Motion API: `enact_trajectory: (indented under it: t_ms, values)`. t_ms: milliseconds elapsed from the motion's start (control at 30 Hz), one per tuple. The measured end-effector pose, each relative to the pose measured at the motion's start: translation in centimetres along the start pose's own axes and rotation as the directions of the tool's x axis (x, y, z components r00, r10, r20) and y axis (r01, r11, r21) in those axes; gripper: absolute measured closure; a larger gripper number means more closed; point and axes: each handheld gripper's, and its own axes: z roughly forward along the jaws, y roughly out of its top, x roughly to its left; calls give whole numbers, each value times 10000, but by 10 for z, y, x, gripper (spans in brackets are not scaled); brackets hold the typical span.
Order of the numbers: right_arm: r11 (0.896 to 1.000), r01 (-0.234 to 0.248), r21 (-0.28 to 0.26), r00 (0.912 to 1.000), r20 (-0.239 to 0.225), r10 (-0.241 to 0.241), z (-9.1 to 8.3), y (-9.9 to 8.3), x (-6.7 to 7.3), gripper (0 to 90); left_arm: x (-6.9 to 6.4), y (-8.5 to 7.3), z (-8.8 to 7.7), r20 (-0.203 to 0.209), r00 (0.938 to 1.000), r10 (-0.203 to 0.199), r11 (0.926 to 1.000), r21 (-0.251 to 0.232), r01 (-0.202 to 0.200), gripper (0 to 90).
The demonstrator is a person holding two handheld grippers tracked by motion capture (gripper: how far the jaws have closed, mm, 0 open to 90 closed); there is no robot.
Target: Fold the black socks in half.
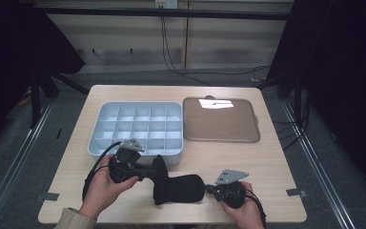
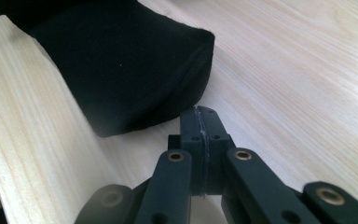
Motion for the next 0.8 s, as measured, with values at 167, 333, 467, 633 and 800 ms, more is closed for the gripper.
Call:
enact_trajectory:
  t_ms: [167,333,467,633,800]
  values:
    - [9998,179,-40,9998,-94,-179,3,3,3,900,-3,2,2,54,10000,1,10000,-16,-1,794]
    - [9997,240,-7,9996,-145,-240,5,5,5,900,-4,2,3,51,10000,46,10000,86,-46,794]
    - [9997,254,-39,9996,-159,-254,7,6,6,900,-5,3,5,19,10000,58,9999,104,-58,794]
    - [9997,262,-20,9994,-233,-262,8,7,8,900,-8,4,10,78,9998,173,9996,236,-175,794]
    - [9996,294,-20,9991,-296,-294,8,7,9,900,-10,5,15,119,9997,194,9992,349,-198,794]
